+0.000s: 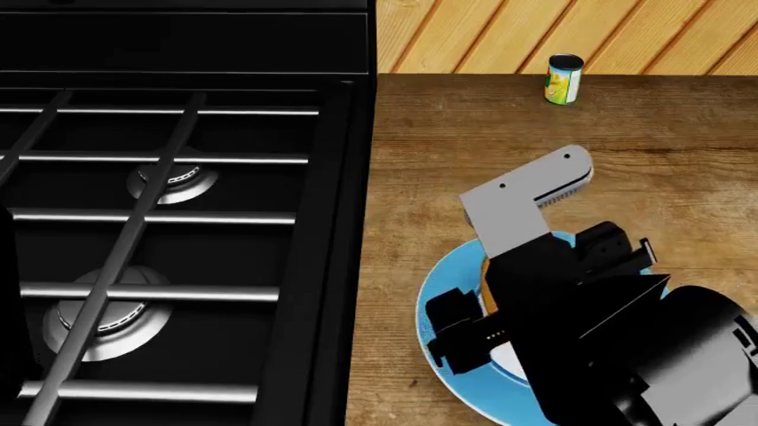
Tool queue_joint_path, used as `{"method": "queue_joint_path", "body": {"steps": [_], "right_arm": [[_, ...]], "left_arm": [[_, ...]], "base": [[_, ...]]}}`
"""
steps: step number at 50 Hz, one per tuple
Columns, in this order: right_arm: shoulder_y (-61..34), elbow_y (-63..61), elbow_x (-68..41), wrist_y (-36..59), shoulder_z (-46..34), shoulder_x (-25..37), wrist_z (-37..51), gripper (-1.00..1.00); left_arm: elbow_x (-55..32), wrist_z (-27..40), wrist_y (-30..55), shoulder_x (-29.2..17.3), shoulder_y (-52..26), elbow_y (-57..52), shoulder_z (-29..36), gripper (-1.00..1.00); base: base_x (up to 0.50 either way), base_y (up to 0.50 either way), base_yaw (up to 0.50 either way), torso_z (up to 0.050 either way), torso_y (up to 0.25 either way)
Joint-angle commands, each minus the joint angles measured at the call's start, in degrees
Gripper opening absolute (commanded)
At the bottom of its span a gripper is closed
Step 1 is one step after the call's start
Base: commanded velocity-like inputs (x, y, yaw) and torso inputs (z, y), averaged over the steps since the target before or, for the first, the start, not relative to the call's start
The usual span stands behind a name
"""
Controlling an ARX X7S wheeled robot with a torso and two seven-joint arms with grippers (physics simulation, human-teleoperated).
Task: Pick the chicken breast from the counter and place it in the microwave.
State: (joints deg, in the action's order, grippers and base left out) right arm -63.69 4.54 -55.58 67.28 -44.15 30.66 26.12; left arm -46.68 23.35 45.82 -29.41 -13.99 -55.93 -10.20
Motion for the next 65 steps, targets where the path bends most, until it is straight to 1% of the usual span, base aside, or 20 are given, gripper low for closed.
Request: {"method": "queue_joint_path", "body": {"steps": [1, 12, 15, 18, 22, 25, 26, 28, 32, 34, 36, 39, 43, 46, 52, 60, 65], "right_arm": [[1.4, 2.0, -0.7, -1.5, -0.8, -0.3, -0.5, -1.00], [0.7, -1.5, -2.9, 0.5, 0.9, 0.5, 2.0, -1.00], [-0.8, -4.9, -4.7, 2.2, 2.8, 1.5, 4.2, -1.00], [-2.8, -10.8, -8.6, 5.3, 6.1, 3.3, 7.6, -1.00], [-5.8, -19.1, -19.5, 10.7, 14.2, 5.9, 15.8, -1.00], [-7.4, -23.9, -30.0, 13.0, 19.8, 7.8, 24.4, -1.00], [-7.7, -24.7, -31.7, 13.3, 20.3, 8.1, 25.8, -1.00], [-8.6, -27.6, -38.6, 13.4, 21.9, 9.5, 31.8, -1.00], [-9.9, -33.5, -45.1, 11.6, 23.5, 12.2, 40.0, -1.00], [-9.8, -36.2, -47.7, 10.3, 24.2, 13.3, 42.7, -1.00], [-10.7, -39.7, -48.1, 10.5, 24.5, 14.2, 44.2, -1.00], [-10.7, -43.5, -53.3, 7.7, 24.6, 15.8, 48.5, -1.00], [-9.4, -46.2, -56.1, 3.8, 27.5, 18.2, 50.9, -1.00], [-8.2, -47.5, -56.5, 2.9, 28.3, 19.2, 51.4, -1.00], [-4.7, -48.8, -55.3, 1.4, 30.1, 19.9, 50.7, -1.00], [-3.6, -49.4, -54.0, 1.0, 31.2, 20.2, 49.5, -1.00], [-2.5, -49.5, -52.3, 0.5, 32.8, 20.4, 48.0, -1.00]], "left_arm": [[-1.0, 0.4, -0.3, -0.7, 1.0, -0.4, -0.4, 1.00], [-1.2, 0.8, -0.8, -1.1, 1.1, -0.2, -0.1, 1.00], [-1.0, 0.9, -1.0, -1.1, 1.0, 0.0, 0.2, 1.00], [-0.7, 0.9, -1.3, -1.1, 1.0, 0.2, 0.5, 1.00], [0.3, 0.8, -2.1, -0.8, 1.4, 0.5, 1.3, 1.00], [0.6, 1.1, -2.2, -0.4, 1.0, 0.6, 2.0, 1.00], [0.6, 1.1, -2.2, -0.4, 1.0, 0.6, 2.1, 1.00], [1.2, 1.1, -2.4, -0.2, 0.7, 0.9, 2.8, 1.00], [2.6, 1.0, -3.2, 0.4, 0.3, 1.8, 4.0, 1.00], [3.1, 1.0, -3.4, 0.6, 0.0, 2.2, 4.7, 1.00], [3.3, 1.1, -3.4, 0.7, -0.4, 2.4, 5.1, 1.00], [4.0, 1.1, -3.8, 1.0, -0.9, 2.8, 5.8, 1.00], [5.0, 0.9, -4.5, 1.4, -1.2, 3.6, 6.7, 1.00], [5.4, 0.8, -4.9, 1.5, -1.0, 3.9, 7.0, 1.00], [6.0, 0.5, -5.7, 1.4, -0.5, 4.1, 7.3, 1.00], [6.1, 0.6, -6.2, 1.2, -0.1, 4.1, 7.2, 1.00], [6.2, 0.7, -6.6, 1.1, 0.5, 4.0, 7.0, 1.00]], "base": [[0.00, 0.00, 0.00, 0.000, 0.000], [0.00, 0.00, 0.00, 0.000, 0.000], [0.00, 0.00, 0.00, 0.000, 0.000], [0.00, 0.00, 0.00, 0.000, 0.000], [0.00, 0.00, 0.00, 0.000, 0.000], [0.00, 0.00, 0.00, 0.000, 0.000], [0.00, 0.00, 0.00, 0.000, 0.000], [0.00, 0.00, 0.00, 0.000, 0.000], [0.00, 0.00, 0.00, 0.000, 0.000], [0.00, 0.00, 0.00, 0.000, 0.000], [0.00, 0.00, 0.00, 0.000, 0.000], [-0.31, 0.08, 0.00, 0.000, 0.000], [-0.50, 0.18, 0.00, 0.000, 0.000], [-0.50, 0.17, 0.00, 0.000, 0.000], [-0.50, 0.17, 0.00, 0.000, 0.000], [-0.50, 0.17, 0.00, 0.000, 0.000], [0.00, 0.00, 0.00, 0.000, 0.000]]}}
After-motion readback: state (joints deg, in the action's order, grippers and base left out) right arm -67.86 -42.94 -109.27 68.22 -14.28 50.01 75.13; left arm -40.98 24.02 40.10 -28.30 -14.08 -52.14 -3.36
